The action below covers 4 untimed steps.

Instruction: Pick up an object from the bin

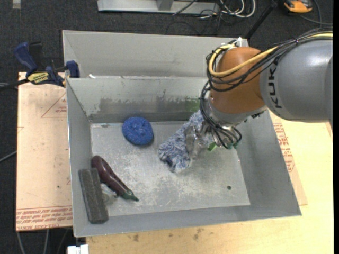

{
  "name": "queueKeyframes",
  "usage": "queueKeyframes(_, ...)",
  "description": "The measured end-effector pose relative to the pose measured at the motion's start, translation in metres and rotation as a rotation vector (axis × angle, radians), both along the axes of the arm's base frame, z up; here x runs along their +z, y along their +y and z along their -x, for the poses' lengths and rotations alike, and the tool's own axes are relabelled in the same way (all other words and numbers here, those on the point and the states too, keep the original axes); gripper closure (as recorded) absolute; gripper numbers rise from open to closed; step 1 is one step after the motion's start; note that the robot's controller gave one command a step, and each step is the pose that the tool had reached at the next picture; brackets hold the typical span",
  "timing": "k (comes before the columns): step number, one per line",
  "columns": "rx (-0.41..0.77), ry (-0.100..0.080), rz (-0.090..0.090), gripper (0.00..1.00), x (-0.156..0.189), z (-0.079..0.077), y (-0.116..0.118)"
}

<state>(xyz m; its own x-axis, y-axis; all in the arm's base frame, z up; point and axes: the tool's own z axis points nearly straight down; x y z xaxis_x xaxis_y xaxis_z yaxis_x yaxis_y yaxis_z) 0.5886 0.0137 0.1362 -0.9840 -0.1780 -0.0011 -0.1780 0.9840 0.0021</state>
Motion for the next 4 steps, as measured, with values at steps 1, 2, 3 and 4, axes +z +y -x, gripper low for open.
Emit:
queueKeyframes(1,0.0,0.0,0.0,0.0,0.0,0.0,0.0)
queueKeyframes(2,0.0,0.0,0.0,0.0,0.0,0.0,0.0)
queueKeyframes(3,0.113,-0.004,0.0,1.0,-0.065,-0.023,-0.003)
queueKeyframes(4,0.113,-0.004,0.0,1.0,-0.065,-0.023,-0.003)
